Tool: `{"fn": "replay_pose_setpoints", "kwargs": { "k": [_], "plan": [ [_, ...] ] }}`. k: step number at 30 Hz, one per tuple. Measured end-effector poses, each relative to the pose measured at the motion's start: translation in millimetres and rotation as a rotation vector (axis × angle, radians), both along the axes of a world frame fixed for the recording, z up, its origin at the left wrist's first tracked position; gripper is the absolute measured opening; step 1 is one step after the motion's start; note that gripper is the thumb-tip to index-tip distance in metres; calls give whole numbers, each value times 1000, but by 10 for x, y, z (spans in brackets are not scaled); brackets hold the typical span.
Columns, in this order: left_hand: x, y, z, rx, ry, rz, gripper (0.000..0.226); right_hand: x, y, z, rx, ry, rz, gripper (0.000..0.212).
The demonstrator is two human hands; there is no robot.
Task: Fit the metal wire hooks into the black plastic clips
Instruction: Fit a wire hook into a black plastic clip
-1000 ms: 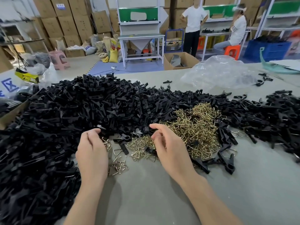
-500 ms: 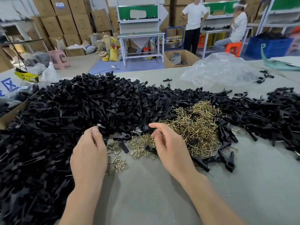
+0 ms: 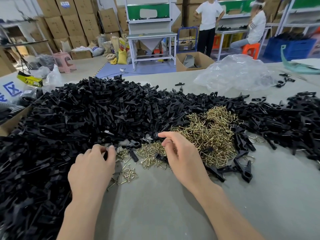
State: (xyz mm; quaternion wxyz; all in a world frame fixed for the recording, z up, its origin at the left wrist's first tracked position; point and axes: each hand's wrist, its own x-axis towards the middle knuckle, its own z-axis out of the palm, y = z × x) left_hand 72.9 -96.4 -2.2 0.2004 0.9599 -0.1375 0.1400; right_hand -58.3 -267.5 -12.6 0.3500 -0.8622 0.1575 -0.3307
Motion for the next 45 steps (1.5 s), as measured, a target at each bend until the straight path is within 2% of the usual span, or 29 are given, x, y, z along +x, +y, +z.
{"fn": "replay_pose_setpoints", "kwargs": {
  "k": [4, 6, 10, 13, 15, 17, 20, 23, 27, 32, 39, 43, 45],
  "plan": [
    [15, -28, -33, 20, -5, 16, 37, 2, 3, 5, 0, 7, 5, 30],
    [41, -41, -46, -32, -7, 36, 41, -2, 4, 3, -2, 6, 7, 30],
    [34, -42, -5, -337, -140, 60, 52, -2, -3, -2, 4, -10, 5, 31],
    [35, -27, 21, -475, -160, 47, 54, -1, -6, 0, 1, -21, 9, 31],
    [19, -22, 65, -638, -144, 26, 54, -2, -11, 2, -7, -24, 6, 31],
    [13, -37, 141, -937, -45, 9, 54, -4, -5, 18, -26, -44, 2, 31],
    [-50, -107, 245, -1454, 318, -4, 47, 5, 74, 66, -147, -108, 36, 26],
    [-157, -234, 215, -1654, 551, -69, 46, 20, 253, 65, -95, -46, 252, 32],
    [-249, -332, 156, -1704, 643, -74, 45, 43, 460, 5, 175, 200, 485, 49],
    [-239, -327, 162, -1730, 641, -92, 49, 104, 524, 28, 638, 193, 564, 32],
    [-287, -339, 208, -1580, 491, -162, 51, 102, 487, 84, 639, 213, 521, 26],
    [-174, -241, 203, -1588, 449, -87, 52, 88, 445, 46, 621, 227, 493, 37],
    [-100, -183, 165, -1405, 331, -30, 54, 99, 411, 47, 628, 213, 468, 43]
  ]
}}
